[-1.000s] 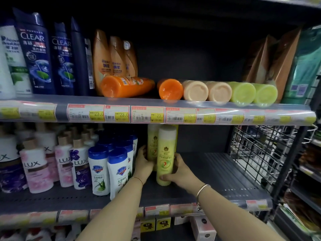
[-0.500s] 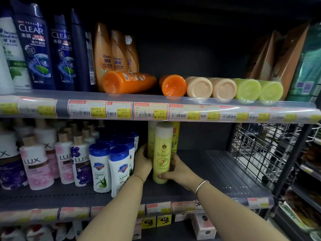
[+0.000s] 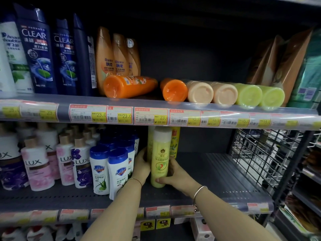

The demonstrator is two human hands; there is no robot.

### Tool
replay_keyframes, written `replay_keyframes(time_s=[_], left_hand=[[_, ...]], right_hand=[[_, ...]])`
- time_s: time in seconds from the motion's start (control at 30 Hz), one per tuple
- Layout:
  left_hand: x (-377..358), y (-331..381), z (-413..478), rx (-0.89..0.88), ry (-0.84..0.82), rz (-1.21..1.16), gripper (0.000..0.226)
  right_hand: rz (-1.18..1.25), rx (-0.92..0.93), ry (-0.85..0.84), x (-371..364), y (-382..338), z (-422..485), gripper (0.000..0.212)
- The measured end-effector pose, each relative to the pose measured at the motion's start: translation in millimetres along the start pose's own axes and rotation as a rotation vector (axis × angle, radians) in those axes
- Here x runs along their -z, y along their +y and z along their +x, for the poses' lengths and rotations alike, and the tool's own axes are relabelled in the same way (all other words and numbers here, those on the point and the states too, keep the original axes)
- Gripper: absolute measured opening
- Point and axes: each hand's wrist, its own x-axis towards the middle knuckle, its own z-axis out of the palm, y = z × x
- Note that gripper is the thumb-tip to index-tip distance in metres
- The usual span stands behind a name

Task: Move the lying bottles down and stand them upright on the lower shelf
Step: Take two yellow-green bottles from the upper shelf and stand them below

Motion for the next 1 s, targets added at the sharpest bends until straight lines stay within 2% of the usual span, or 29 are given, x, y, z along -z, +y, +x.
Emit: replay_keyframes(time_s=[0.1,0.3,0.47,0.7,0.87,1.0], left_hand=[[0.3,4.0,-2.6,0.030,-0.008,-0.023,0.050],[1.0,13.2,-6.5,0.041,-0.015,-0.030,0.035],[2.1,13.5,-16.5,-0.008,0.034,0.020,0.050],[2.0,22.1,-45.0,0.044,0.078,0.003,0.042],[1.6,25.9,-73.1,0.042,0.048,0.053,0.042],[7.5,26.6,-90.2,0.003,-0.073,0.183,0.051]], right_hand=[[-0.011,0.007,-0.002,-0.6,0.0,0.3,0.079],[-0.005,0.016,-0.021,-0.8,1.0,-0.4,0.079],[-0.012,0.019,-0.022,0.9,-1.8,-2.9,0.075],[-0.085,0.035,0.033,1.4,-4.1,-4.8,0.076],[-0.142,0.045,0.085,-1.7,-6.3,-9.6,0.076],[-0.191,0.043,0.099,-4.7,-7.4,-11.0,0.072]])
